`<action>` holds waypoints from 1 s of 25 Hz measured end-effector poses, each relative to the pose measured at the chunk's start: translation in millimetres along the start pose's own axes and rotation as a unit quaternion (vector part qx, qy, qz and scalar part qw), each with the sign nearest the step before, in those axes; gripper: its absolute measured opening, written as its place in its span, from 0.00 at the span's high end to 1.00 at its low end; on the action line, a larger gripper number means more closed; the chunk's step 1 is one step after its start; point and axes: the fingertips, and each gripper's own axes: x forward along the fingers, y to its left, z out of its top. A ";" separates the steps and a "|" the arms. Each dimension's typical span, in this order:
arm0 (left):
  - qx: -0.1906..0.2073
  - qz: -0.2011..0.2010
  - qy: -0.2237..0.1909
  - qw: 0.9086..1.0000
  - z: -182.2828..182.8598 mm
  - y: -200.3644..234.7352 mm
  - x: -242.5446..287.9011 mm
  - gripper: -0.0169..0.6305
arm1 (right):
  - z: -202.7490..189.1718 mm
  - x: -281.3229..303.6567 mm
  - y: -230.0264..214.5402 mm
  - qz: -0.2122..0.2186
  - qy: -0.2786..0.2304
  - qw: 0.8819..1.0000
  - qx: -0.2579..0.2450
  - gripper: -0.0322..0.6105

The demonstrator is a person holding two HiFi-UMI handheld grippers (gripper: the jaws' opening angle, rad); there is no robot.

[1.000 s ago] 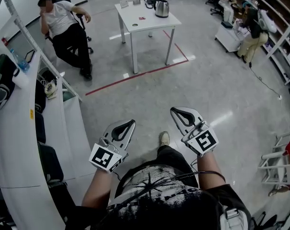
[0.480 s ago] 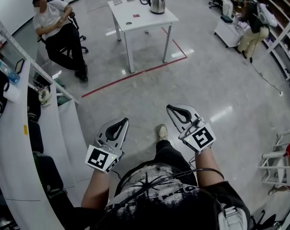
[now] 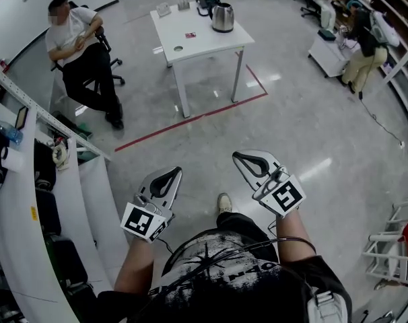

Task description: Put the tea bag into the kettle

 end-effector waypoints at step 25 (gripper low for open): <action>0.014 0.054 0.007 0.998 12.5 58.1 176.0 0.96 | -50.1 36.5 -174.2 0.064 -0.014 0.998 -0.003 0.94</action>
